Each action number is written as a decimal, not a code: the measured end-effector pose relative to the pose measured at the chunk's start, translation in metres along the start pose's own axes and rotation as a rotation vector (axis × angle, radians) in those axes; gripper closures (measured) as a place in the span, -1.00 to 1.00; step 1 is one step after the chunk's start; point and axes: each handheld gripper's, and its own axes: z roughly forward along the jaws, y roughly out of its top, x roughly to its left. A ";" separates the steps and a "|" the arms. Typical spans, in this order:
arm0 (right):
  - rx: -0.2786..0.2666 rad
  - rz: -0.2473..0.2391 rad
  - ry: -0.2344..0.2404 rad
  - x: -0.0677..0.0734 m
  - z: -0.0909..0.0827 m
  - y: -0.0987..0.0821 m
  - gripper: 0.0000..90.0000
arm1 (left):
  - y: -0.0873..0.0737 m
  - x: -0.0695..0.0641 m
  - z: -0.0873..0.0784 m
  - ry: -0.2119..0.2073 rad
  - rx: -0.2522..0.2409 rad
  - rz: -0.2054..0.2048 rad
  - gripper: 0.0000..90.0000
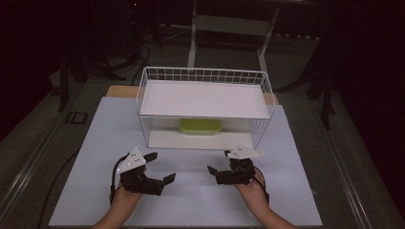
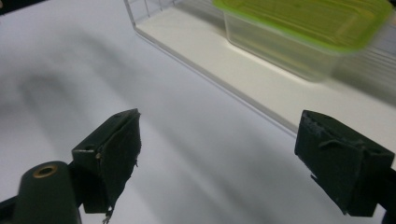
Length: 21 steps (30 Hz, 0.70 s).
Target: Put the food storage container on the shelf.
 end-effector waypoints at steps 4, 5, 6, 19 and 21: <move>0.011 -0.007 -0.011 -0.001 -0.013 -0.008 -0.68 | -0.005 0.000 -0.005 -0.004 0.018 0.003 -1.00; 0.011 -0.010 -0.014 -0.001 -0.016 -0.010 -0.68 | -0.006 0.000 -0.007 -0.006 0.016 0.004 -1.00; 0.010 -0.014 -0.016 -0.002 -0.019 -0.012 -0.68 | -0.007 0.000 -0.009 -0.007 0.011 0.004 -1.00; 0.001 -0.001 -0.009 -0.011 -0.042 -0.029 -0.69 | -0.019 0.008 -0.026 -0.113 0.016 0.057 -1.00; -0.009 0.005 -0.006 -0.012 -0.047 -0.031 -0.69 | -0.021 0.008 -0.027 -0.110 0.012 0.048 -1.00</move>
